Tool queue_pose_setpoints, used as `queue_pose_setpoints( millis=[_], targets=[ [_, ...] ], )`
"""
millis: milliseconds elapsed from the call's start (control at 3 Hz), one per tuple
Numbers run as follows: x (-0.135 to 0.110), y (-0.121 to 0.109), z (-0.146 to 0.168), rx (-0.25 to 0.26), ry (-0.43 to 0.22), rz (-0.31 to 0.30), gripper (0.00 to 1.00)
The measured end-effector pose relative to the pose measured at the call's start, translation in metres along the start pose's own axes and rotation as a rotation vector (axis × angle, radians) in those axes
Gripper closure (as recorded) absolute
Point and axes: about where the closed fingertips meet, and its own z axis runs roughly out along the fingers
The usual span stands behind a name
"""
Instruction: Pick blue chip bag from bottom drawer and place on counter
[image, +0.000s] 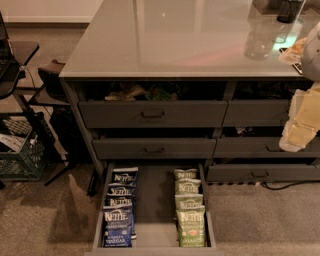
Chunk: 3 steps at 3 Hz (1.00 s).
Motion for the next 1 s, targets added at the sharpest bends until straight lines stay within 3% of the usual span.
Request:
queue_pose_setpoints(
  millis=[333,667,1000],
  targets=[
    [0.000,0.000,0.000,0.000,0.000,0.000,0.00],
    [-0.005,0.002,0.010,-0.010,-0.044,0.008,0.00],
    [-0.017,0.019,0.052,-0.066,-0.164,0.057,0.00]
  ],
)
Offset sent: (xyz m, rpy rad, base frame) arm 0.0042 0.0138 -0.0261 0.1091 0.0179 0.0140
